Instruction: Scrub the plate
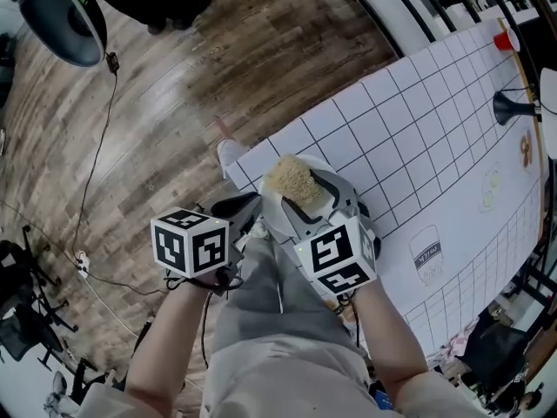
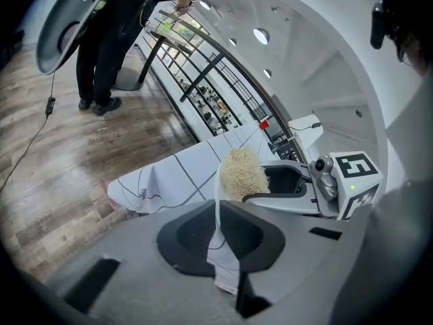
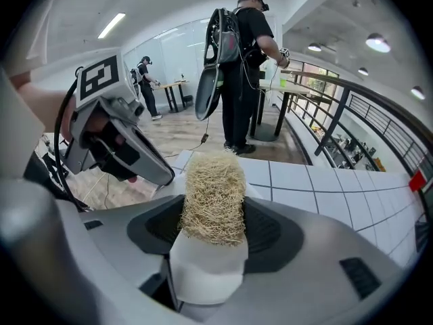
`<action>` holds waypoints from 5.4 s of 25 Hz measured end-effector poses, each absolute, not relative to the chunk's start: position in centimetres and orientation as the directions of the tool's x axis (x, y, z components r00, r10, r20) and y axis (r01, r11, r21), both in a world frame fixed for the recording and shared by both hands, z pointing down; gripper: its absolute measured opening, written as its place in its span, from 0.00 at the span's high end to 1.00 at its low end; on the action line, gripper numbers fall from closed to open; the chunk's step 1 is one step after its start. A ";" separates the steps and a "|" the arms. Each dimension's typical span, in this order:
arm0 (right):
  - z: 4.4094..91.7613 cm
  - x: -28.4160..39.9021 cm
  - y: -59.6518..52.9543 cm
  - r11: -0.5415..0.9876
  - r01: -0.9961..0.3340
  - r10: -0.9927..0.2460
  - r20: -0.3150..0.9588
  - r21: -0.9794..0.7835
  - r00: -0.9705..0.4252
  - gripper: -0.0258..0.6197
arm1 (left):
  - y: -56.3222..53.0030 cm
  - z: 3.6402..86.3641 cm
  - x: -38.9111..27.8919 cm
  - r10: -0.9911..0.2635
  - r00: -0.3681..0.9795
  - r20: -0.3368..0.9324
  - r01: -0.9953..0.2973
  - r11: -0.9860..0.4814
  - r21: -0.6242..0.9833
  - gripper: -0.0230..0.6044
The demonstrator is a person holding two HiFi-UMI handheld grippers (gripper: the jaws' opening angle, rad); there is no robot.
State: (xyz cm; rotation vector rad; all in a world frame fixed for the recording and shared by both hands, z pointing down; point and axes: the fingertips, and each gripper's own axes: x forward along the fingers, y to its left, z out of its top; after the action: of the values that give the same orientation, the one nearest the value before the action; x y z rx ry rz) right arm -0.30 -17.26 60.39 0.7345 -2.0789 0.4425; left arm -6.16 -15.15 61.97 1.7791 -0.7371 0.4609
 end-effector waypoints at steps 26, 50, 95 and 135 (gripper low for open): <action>56.5 -0.5 -15.0 0.795 -0.603 -0.323 0.800 -0.060 -0.506 0.55 | -14.9 62.0 -6.4 -0.291 0.720 0.630 -0.685 -0.157 0.711 0.92; 61.1 3.7 -14.5 0.680 -0.726 -0.302 0.863 -0.101 -0.404 0.55 | -14.7 62.0 -6.9 -0.299 0.732 0.612 -0.667 -0.137 0.732 0.92; 60.4 6.4 -10.4 0.690 -0.711 -0.256 0.874 -0.134 -0.413 0.55 | -13.8 62.6 -4.5 -0.221 0.739 0.636 -0.671 -0.164 0.723 0.94; 28.2 4.4 -17.8 0.598 -0.757 -0.782 0.397 0.264 -0.480 0.55 | -18.0 29.2 -10.2 -0.711 0.649 0.269 -0.707 -0.435 0.557 0.94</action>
State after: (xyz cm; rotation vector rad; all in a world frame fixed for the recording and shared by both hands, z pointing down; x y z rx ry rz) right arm 4.36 -17.76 28.17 1.2215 -2.3478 -0.0710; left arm -10.21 -17.96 29.16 2.2181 -1.0965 -0.0086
